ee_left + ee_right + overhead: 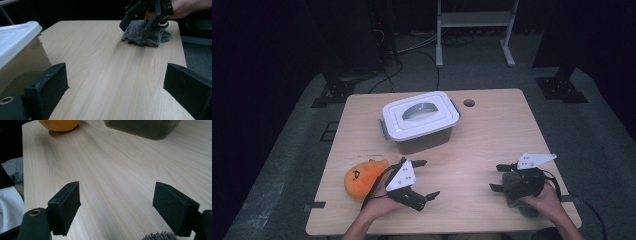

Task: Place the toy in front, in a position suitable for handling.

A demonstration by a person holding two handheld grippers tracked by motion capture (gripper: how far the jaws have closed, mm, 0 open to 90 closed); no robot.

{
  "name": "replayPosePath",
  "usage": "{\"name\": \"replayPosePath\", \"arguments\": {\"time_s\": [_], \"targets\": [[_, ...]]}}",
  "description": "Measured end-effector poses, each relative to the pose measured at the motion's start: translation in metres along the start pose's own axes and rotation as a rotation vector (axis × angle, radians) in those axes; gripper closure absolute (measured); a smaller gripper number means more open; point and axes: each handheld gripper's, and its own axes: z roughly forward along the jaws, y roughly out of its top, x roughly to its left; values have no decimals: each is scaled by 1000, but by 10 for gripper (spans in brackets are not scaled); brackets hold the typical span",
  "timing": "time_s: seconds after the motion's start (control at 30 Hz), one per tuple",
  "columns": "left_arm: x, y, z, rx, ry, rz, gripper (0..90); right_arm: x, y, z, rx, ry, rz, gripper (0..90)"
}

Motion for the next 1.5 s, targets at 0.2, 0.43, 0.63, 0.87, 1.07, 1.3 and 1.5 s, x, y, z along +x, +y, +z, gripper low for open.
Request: {"name": "replayPosePath", "arguments": {"time_s": [0.2, 0.43, 0.63, 0.87, 1.07, 1.3, 1.5], "targets": [[10, 4, -24, 1, 31, 7, 44, 0, 1, -1, -2, 2, 3, 209], [23, -1, -56, 2, 84, -7, 45, 1, 1, 0, 0, 3, 1, 209], [32, -11, -86, 0, 121, -3, 45, 2, 2, 1, 0, 5, -3, 209], [42, -26, -113, 13, 149, -12, 46, 3, 2, 1, -1, 3, -3, 209], [54, -49, -129, 41, 188, -53, 45, 3, 3, 3, 5, 7, -7, 209], [64, -77, -140, 64, 199, -113, 45, 3, 3, 3, 5, 11, -7, 209], [69, -93, -143, 96, 176, -145, 55, 4, 3, 3, 9, 12, -8, 209]]}}
